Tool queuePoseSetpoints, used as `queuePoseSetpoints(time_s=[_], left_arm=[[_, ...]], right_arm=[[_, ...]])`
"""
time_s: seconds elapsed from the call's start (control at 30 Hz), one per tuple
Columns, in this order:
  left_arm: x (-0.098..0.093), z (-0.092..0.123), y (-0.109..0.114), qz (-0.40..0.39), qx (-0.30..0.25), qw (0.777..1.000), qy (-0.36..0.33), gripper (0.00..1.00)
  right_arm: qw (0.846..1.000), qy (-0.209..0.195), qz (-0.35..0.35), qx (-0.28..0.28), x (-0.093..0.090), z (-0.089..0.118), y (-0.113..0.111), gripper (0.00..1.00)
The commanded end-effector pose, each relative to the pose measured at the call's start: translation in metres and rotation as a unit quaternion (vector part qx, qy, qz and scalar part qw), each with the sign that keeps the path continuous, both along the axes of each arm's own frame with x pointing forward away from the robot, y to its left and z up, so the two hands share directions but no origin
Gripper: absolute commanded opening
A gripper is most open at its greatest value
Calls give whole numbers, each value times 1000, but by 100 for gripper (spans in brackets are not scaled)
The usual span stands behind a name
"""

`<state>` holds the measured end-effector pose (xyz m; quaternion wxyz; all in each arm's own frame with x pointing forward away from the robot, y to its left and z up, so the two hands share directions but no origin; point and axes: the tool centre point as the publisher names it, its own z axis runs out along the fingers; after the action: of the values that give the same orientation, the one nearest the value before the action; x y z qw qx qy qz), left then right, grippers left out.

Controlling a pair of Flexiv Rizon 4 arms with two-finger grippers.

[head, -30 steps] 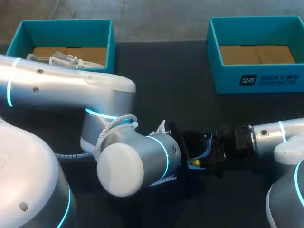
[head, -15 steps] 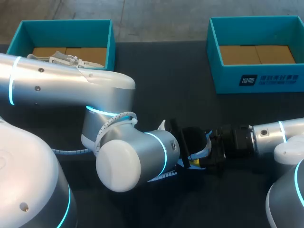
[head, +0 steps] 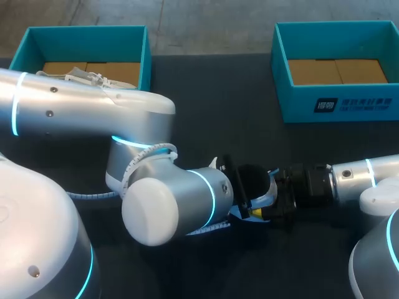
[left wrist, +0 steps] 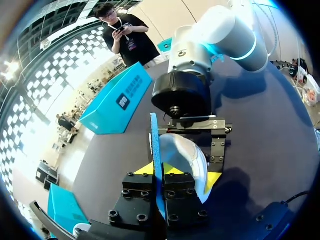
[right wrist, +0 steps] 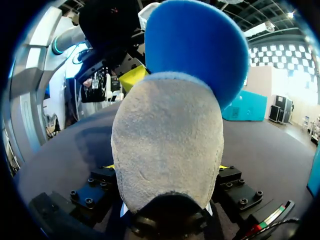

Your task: Take the shoe out of the shoebox, open the shoe tongue, remove and reinsert the insole, then place the shoe into the shoebox

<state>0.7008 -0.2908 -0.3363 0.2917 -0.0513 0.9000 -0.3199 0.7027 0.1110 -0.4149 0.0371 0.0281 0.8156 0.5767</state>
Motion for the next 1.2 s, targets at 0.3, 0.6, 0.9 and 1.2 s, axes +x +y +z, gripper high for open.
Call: queuePoseSetpoints(time_s=[0.3, 0.6, 0.9, 1.2], left_arm=[[-13, 23, -3, -25, -37, 998, 41, 0], [-23, 47, -11, -50, -64, 992, 94, 0], [-29, 71, -8, -55, -85, 988, 116, 0], [-35, 93, -8, -28, -71, 990, 120, 0]], right_arm=[[1000, 0, 0, -2, -1, 0, 1, 0], [1000, 0, 0, -2, -1, 0, 1, 0], [1000, 0, 0, -2, -1, 0, 1, 0], [1000, 0, 0, -2, -1, 0, 1, 0]])
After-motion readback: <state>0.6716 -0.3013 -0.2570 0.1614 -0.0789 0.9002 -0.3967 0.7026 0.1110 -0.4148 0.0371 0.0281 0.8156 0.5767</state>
